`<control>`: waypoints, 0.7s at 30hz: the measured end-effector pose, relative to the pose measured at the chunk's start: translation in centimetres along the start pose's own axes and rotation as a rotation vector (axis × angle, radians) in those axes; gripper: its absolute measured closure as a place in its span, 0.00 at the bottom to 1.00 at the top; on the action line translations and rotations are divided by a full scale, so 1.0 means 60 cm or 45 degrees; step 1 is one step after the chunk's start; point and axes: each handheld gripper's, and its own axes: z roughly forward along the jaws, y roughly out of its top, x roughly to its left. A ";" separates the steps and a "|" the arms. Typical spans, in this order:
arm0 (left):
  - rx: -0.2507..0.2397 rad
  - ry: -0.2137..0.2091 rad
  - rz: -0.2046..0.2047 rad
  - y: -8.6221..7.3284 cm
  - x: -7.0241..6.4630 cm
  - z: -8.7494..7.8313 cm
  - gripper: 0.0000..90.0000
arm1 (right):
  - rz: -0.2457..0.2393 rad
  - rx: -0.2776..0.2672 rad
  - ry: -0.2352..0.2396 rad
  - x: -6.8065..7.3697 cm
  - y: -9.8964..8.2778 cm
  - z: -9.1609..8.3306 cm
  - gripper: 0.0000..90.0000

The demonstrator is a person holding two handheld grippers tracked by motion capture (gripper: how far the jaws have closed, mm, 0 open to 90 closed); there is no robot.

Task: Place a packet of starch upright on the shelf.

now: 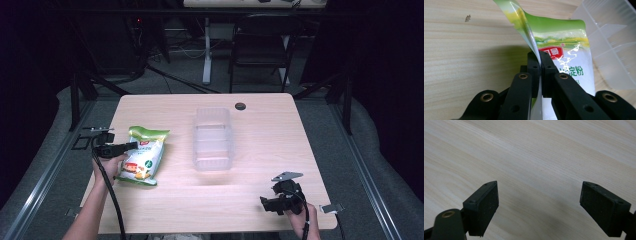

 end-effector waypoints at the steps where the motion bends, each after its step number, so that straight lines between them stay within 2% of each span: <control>1: -0.021 0.001 0.010 -0.002 -0.002 -0.002 0.98 | 0.002 0.002 -0.005 0.000 0.000 0.000 0.17; 6: -0.051 -0.028 0.005 -0.006 -0.007 -0.012 0.98 | 0.001 -0.001 -0.012 -0.003 0.000 -0.001 0.17; 9: -0.079 -0.048 -0.003 -0.010 -0.009 -0.016 0.98 | -0.009 -0.025 0.019 -0.003 0.000 -0.004 0.17; 11: -0.093 -0.042 -0.003 -0.011 -0.010 -0.017 0.98 | -0.011 -0.049 0.026 -0.001 0.000 -0.007 0.17; 18: -0.085 -0.055 0.029 -0.010 -0.023 -0.022 0.98 | -0.023 -0.061 0.043 -0.008 -0.003 -0.011 0.17; 21: -0.100 -0.069 0.035 -0.010 -0.030 -0.023 0.97 | -0.027 -0.084 0.057 -0.010 -0.005 -0.014 0.17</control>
